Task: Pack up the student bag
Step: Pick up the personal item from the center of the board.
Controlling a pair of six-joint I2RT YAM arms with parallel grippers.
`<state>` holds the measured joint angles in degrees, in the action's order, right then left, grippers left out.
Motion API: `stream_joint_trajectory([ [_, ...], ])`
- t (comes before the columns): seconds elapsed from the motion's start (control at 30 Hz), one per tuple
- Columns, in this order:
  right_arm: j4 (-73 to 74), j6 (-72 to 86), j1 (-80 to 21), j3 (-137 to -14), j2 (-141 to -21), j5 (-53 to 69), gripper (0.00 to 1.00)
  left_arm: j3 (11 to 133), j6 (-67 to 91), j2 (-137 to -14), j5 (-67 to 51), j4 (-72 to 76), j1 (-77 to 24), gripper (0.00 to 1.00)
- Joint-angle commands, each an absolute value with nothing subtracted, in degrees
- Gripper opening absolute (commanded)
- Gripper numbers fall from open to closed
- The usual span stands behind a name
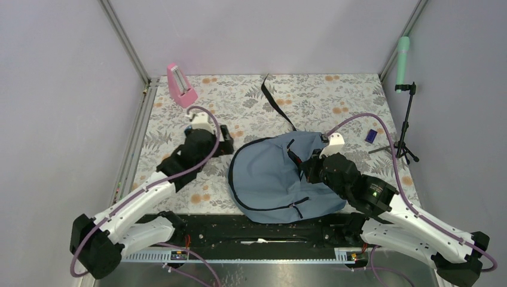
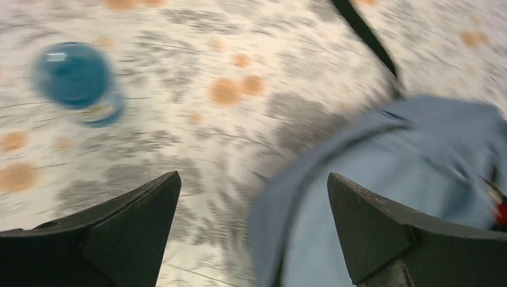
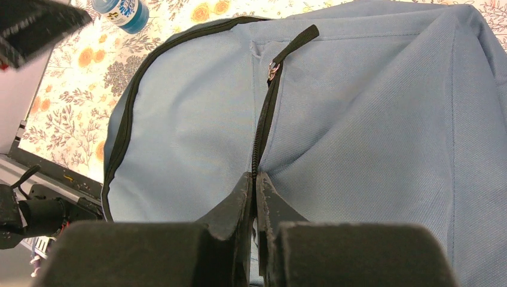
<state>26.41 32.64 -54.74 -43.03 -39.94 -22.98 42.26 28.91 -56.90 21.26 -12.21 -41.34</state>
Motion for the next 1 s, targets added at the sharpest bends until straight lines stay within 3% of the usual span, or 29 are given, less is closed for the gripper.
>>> stream_joint_trajectory([
  [0.0,18.8,34.0,-55.2,-45.8,-39.5,-22.2,0.07,45.6,27.3,-57.0,18.3,-19.1,-28.4,0.99],
  [0.2,17.9,34.2,-55.2,-45.9,-40.0,-21.5,0.07,48.4,25.4,-65.8,14.0,-18.2,-15.8,0.99],
  [0.37,17.9,34.4,-55.2,-45.5,-39.1,-21.8,0.07,51.7,24.5,-75.1,12.0,-15.3,-11.0,0.99],
  [0.97,19.5,34.2,-55.2,-45.3,-38.0,-24.5,0.08,64.0,20.8,-95.6,5.9,-18.0,-3.5,0.99],
])
